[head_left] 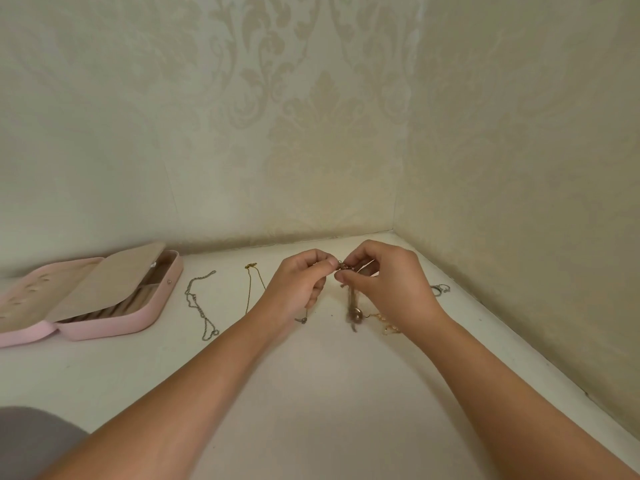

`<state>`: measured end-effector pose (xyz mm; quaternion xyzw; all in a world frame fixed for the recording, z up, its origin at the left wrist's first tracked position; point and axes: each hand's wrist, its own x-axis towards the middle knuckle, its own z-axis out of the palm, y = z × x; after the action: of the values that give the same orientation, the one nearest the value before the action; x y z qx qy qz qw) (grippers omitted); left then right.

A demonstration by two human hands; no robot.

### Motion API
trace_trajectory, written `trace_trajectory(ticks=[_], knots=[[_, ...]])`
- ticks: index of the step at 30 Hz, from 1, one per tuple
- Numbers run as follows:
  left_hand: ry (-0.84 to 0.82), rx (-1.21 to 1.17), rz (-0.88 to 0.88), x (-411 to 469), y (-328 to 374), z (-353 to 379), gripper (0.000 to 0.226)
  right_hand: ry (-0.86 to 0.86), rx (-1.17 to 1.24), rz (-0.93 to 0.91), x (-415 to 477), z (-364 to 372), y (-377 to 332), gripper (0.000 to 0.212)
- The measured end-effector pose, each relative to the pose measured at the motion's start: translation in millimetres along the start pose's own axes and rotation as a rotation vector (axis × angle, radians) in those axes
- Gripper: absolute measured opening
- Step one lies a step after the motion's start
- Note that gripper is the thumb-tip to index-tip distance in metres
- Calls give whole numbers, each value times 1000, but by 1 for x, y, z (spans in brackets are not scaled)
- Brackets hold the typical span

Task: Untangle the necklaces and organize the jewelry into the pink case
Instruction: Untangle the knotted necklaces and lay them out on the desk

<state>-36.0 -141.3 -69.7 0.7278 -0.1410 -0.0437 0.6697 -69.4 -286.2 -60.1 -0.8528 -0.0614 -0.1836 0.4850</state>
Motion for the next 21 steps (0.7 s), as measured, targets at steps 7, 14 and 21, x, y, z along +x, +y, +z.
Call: trace_trajectory(ticks=[7, 14, 21], knots=[[40, 83, 52, 2, -6, 6, 21, 54, -253, -173, -1, 4, 0, 5], [-77, 198, 19, 2, -10, 4, 30, -76, -282, -178, -1, -1, 0, 13], [-45, 161, 50, 4, -9, 1, 40, -82, -218, -151, -1, 2, 4, 15]])
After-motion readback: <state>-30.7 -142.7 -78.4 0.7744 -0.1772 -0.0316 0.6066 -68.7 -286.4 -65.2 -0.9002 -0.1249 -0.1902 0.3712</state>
